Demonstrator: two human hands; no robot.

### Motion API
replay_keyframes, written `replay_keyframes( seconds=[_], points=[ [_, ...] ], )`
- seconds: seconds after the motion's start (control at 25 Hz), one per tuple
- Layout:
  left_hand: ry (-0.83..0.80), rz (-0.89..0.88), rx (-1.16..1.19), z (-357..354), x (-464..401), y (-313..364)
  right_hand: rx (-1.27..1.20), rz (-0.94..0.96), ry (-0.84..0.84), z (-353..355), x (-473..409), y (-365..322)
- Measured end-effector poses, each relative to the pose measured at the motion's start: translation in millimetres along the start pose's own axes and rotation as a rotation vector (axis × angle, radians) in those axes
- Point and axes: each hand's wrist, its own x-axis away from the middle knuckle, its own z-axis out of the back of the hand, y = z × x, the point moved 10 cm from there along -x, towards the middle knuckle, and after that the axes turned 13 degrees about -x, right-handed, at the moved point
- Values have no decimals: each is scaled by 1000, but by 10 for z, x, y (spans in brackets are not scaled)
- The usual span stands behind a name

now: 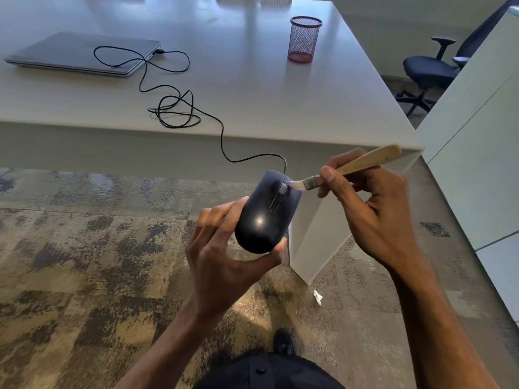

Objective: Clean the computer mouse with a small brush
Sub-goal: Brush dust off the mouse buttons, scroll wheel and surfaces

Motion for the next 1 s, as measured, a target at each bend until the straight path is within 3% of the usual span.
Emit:
replay_keyframes(
  seconds=[0.16,0.32,0.64,1.0],
  points=[
    [8,-20,-11,-7,11,23,-45,25,61,53,-16,-28],
    [19,-26,-21,-8,12,21,-39,-2,10,-32,-4,1],
    [-12,-42,-76,-73,70,31,-50,-56,213,68,43,42],
    [-9,-58,-106,-68,74,32,-59,-91,106,-78,51,48]
  ],
)
